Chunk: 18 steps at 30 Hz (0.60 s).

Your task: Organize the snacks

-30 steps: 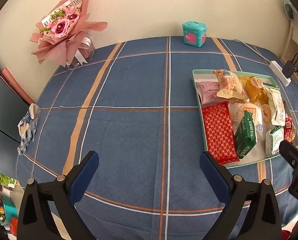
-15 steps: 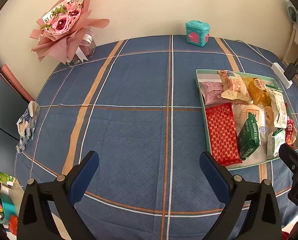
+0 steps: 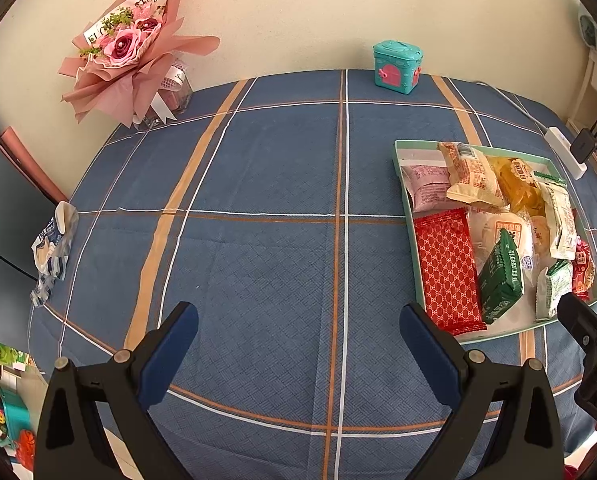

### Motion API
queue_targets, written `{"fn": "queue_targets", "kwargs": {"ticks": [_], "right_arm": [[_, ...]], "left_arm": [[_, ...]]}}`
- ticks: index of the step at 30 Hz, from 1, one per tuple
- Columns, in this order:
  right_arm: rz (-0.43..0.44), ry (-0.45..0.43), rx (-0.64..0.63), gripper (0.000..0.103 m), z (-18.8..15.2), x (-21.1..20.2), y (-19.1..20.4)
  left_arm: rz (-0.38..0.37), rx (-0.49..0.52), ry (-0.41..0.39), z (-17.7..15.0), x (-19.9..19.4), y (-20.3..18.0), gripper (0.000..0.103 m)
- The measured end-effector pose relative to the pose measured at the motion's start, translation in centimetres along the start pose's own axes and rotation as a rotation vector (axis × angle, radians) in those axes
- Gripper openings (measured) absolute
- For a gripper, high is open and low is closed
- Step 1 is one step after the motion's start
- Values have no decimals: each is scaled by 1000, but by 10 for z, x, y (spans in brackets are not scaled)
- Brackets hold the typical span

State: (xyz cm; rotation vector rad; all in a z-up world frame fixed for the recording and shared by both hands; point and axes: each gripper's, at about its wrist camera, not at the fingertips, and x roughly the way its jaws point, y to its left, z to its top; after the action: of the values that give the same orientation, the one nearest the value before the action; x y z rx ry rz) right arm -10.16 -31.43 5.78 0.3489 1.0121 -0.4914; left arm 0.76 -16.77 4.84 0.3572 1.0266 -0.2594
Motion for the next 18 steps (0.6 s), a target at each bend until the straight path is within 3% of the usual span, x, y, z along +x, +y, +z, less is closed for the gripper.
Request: {"fn": "queue_targets", "kwargs": {"ticks": [18], "right_arm": [[5, 6, 0, 103, -1, 3, 1]], "left_arm": [[1, -3, 0, 0, 0, 0, 101]]}}
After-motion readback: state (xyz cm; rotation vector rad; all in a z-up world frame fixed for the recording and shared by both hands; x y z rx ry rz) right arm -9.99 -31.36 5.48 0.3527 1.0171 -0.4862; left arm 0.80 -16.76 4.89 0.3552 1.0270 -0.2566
